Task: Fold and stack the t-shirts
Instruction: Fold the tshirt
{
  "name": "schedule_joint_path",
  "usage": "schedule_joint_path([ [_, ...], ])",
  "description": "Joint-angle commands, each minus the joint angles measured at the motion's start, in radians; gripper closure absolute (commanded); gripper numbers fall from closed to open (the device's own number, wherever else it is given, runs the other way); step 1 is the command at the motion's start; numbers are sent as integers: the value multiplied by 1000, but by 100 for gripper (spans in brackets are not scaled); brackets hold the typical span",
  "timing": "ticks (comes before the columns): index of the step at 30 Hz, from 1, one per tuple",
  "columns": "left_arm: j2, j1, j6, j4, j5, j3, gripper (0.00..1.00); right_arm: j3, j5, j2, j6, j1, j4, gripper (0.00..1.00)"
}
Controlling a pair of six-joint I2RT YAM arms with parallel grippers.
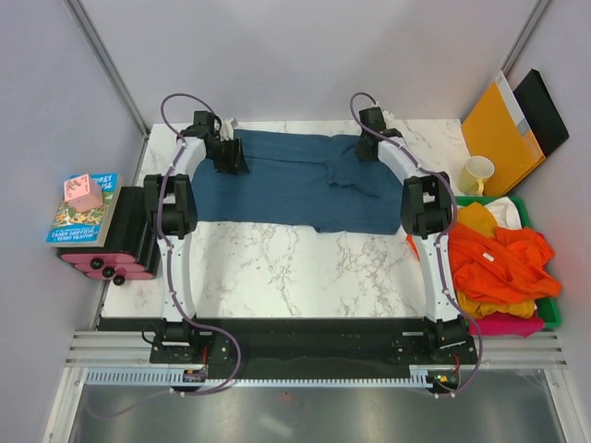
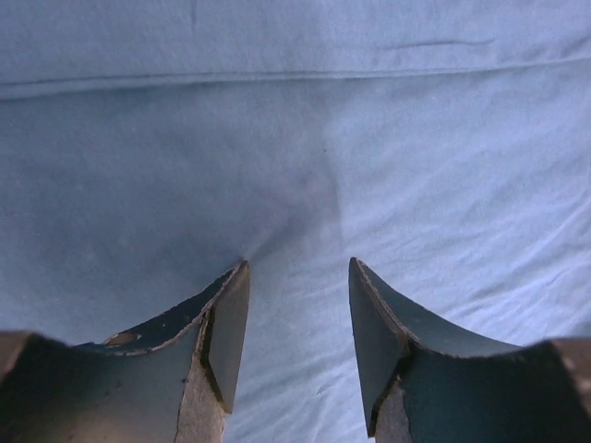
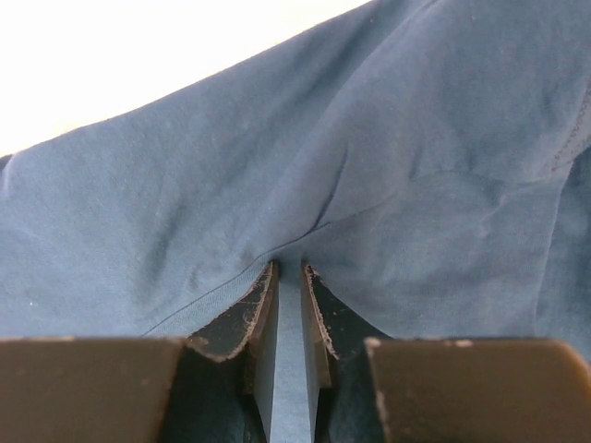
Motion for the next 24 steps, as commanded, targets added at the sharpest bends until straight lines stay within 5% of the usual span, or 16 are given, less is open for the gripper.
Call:
schedule_joint_path([
  [1, 69, -14, -25, -61, -31, 95, 46, 77, -10, 118, -2, -43, -128, 76],
  [8, 107, -18, -28, -69, -60, 178, 45, 206, -66, 182, -25, -59, -135, 72],
  [13, -160, -17, -43, 124, -25, -65, 38, -124, -43, -191, -76, 12, 174, 57],
  [17, -343, -24, -46, 178, -8, -164, 32, -44, -4, -305, -76, 70, 84, 47],
  [24, -588, -26, 90, 161, -15, -487, 33, -493, 93, -630, -102, 211, 46, 42],
])
